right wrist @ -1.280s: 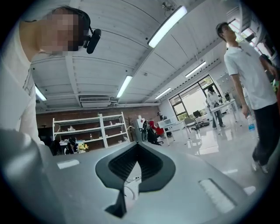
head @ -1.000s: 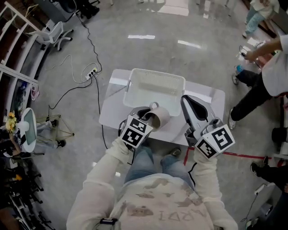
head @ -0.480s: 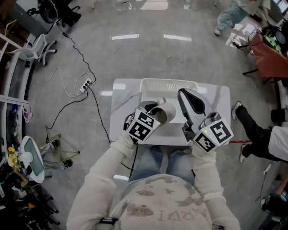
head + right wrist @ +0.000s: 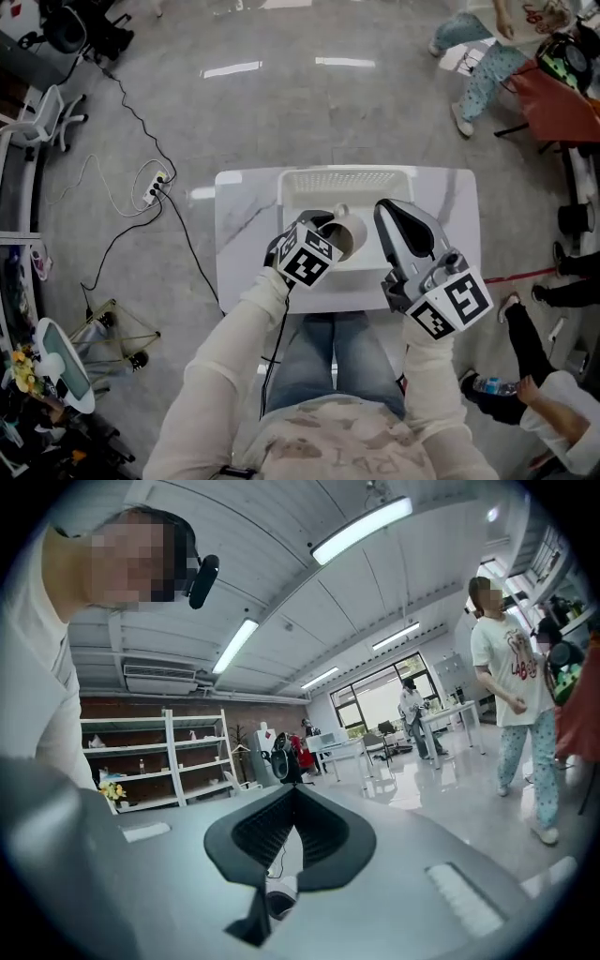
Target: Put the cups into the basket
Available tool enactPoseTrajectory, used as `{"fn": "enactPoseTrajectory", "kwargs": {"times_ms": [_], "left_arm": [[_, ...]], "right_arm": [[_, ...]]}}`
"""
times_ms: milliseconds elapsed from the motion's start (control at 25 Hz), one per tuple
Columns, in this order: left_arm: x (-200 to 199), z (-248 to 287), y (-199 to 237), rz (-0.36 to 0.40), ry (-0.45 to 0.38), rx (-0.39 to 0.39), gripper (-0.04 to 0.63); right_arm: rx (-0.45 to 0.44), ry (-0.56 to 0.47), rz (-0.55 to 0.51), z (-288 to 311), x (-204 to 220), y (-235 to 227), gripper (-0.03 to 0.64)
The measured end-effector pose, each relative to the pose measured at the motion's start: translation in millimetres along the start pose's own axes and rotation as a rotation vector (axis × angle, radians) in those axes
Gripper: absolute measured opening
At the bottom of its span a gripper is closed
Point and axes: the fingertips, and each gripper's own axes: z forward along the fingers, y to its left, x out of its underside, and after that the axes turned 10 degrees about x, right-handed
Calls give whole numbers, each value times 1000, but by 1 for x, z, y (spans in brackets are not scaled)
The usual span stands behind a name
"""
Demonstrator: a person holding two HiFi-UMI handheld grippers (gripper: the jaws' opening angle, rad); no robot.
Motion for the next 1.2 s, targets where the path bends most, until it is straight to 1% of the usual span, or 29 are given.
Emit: {"fn": "enactPoseTrajectory", "kwargs": {"times_ms": [120,280,520,640,960,1080,1200], "left_arm": [[9,29,11,16,49,16,35],[22,62,27,23,103,13,35],[50,114,37,63,230,28,35],[64,135,43,59,286,39,35],[99,174,60,43,457,-5,35],[110,186,63,44,502,-10,35],[118,195,63,50,530,-12,35]], "right_arm": [[16,-3,23,0,9,-15,28],[34,-6,28,0,22,-34,28],[58,17,58,3,51,-73,28],[68,31,70,6,63,-88,28],[84,47,105,7,84,-113,28],[87,51,106,5,87,-119,28],[93,56,111,2,90,-126,28]]}}
